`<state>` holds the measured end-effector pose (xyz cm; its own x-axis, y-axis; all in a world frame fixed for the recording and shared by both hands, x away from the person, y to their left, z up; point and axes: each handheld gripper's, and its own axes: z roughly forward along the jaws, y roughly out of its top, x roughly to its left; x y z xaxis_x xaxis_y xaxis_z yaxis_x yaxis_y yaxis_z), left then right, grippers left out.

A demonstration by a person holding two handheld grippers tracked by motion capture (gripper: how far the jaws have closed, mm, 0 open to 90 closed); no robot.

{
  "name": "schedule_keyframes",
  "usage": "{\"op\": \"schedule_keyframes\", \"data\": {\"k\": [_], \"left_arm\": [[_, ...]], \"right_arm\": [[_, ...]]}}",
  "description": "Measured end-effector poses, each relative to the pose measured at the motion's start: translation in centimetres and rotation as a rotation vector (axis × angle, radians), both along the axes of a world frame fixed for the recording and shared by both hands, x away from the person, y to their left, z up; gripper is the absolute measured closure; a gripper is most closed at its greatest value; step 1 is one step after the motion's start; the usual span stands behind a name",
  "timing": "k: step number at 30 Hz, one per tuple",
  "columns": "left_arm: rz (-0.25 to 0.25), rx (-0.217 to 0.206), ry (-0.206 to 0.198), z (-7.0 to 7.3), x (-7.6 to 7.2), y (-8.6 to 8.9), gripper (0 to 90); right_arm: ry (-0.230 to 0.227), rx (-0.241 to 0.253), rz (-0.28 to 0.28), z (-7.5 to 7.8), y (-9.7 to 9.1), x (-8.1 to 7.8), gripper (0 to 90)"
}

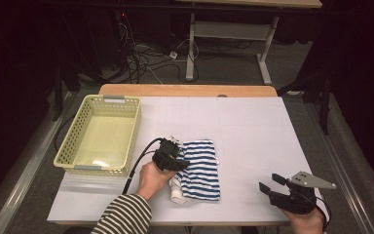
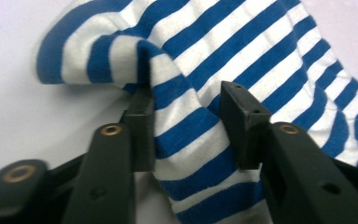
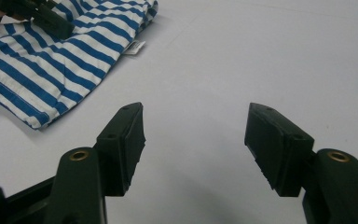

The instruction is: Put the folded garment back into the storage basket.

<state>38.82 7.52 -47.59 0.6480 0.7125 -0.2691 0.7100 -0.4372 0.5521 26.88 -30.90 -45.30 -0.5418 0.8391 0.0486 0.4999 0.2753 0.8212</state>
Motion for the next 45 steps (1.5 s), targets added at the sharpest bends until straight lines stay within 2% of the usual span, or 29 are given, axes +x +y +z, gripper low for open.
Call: {"op": "schedule_keyframes", "data": {"k": [2,11,15,20,25,31,39,45], "left_arm": [[-0.009,-0.019,0.019,0.0,0.2,0.1,61.5],[-0.032,-0.022,0.018,0.0,0.1,0.0,68.8],[-0.023,0.005,-0.012,0.1,-0.3,-0.4,68.7],[-0.047,-0.024,0.008,0.0,0.0,0.0,71.7],[-0.052,-0.036,-0.004,0.2,0.0,0.2,72.5],[-0.063,-0.064,-0.038,1.5,-0.2,0.4,72.7],[-0.092,-0.054,-0.082,3.2,-0.4,0.0,72.7],[-0.098,-0.055,-0.099,4.2,-0.3,0.1,72.8]], "right_arm": [[0.000,0.002,-0.002,0.0,0.0,0.0,38.2],[-0.008,-0.003,0.001,0.0,0.1,-0.1,38.3],[-0.008,-0.002,0.003,0.0,0.1,-0.1,38.3],[-0.003,-0.003,0.006,0.0,0.1,-0.1,38.3],[-0.001,0.000,0.004,0.0,0.1,0.0,38.2],[0.001,0.000,0.005,0.0,0.0,0.0,38.2],[0.001,-0.001,0.007,0.0,0.1,0.0,38.2],[0.004,0.004,0.006,0.0,0.0,0.0,38.2]]}}
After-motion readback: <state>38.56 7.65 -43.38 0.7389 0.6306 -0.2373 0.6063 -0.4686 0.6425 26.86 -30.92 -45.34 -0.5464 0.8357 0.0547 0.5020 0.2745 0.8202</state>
